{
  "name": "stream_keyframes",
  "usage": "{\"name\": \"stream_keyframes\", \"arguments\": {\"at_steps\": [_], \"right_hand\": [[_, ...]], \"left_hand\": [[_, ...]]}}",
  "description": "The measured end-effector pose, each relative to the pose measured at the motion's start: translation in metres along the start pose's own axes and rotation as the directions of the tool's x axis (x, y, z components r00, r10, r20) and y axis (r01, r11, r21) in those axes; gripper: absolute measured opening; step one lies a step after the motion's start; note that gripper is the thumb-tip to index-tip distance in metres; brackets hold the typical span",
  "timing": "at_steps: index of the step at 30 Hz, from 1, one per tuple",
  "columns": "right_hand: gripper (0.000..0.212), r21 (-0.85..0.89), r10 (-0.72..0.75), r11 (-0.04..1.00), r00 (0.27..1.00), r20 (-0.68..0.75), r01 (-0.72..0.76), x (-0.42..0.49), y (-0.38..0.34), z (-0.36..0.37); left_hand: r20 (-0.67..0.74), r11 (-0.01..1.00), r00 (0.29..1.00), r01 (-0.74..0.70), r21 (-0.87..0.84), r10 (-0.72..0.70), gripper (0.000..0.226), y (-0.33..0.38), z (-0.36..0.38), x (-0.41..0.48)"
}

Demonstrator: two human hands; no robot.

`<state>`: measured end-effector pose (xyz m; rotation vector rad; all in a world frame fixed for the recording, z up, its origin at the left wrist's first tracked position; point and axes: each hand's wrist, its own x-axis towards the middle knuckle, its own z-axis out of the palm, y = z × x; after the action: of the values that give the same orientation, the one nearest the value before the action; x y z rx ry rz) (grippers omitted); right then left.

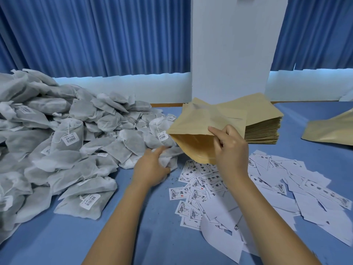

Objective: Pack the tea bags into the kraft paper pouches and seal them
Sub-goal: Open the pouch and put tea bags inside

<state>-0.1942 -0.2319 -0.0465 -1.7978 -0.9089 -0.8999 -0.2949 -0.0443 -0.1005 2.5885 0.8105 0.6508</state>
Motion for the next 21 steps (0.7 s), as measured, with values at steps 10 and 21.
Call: {"name": "stream_keyframes", "arguments": {"at_steps": [10, 21], "right_hand": [[0.030, 0.071, 0.049, 0.996, 0.996, 0.080, -0.055, 0.001, 0.000, 0.005], [0.027, 0.171, 0.074, 0.980, 0.984, 0.164, -0.102, 0.007, -0.010, -0.003]], "left_hand": [[-0.019, 0.427, 1.000, -0.024, -0.904, 0.017, 0.058, -0.010, -0.088, -0.037], [0.289, 0.815, 0.956, 0.124, -0.566, 0.055, 0.050, 0.072, -0.055, -0.037]]}}
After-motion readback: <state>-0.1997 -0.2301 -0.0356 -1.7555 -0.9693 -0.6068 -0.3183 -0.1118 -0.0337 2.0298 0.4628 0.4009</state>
